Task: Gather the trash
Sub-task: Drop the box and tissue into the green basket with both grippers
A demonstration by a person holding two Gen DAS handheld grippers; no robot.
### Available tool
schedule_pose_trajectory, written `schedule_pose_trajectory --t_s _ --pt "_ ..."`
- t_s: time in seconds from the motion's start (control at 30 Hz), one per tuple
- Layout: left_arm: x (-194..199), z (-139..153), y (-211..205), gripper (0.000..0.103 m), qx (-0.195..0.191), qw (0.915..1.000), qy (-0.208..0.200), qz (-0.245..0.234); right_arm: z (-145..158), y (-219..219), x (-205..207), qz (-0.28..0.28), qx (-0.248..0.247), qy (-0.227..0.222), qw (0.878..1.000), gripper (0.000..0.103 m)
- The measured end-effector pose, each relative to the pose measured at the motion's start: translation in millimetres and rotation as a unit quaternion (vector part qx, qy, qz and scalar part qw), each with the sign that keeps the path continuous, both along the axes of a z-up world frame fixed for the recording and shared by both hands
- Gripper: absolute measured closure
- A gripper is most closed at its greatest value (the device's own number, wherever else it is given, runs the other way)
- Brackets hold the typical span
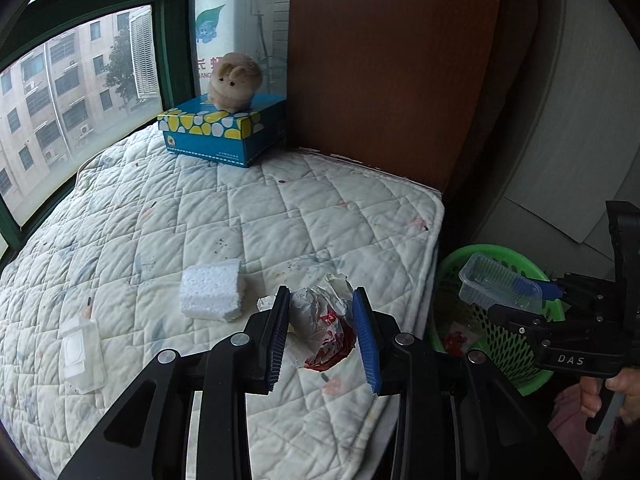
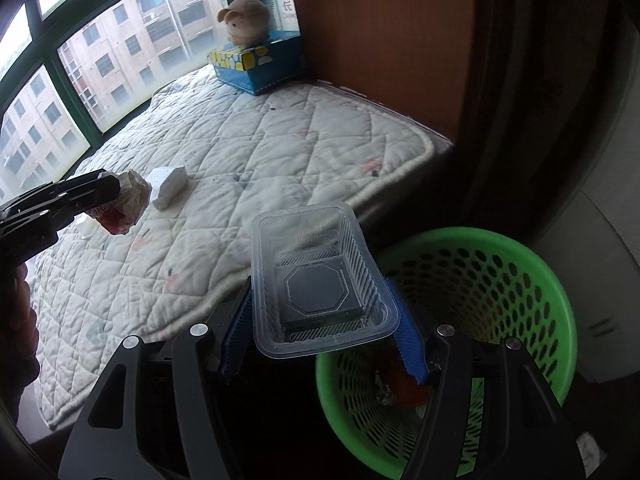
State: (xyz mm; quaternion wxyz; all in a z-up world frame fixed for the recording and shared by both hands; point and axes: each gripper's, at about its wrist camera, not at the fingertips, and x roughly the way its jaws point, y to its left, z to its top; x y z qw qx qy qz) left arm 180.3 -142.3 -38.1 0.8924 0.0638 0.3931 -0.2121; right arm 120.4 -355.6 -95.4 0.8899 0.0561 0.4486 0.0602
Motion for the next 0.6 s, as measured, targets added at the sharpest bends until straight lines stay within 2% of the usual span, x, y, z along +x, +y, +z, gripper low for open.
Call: schedule_pose_trajectory --t_s 0.47,0.53,0.6 --pt "-26.0 -5.0 -75.1 0.072 0.015 0.9974 0.011 -0.069 -15.1 -78.0 -51.9 -0.093 -0.006 0.015 0.995 0.038" --pt "-29.3 -6.2 -84.8 0.072 0.018 0.9967 0.011 -0.078 -15.9 -88.1 -57.0 -0.107 0.0 0.016 0.994 0.03" --pt "-31.8 -7.9 -93.6 0.072 0.02 0.996 0.013 -0.086 -15.9 -97.0 -63.3 -0.118 0.004 0.013 0.993 0.029"
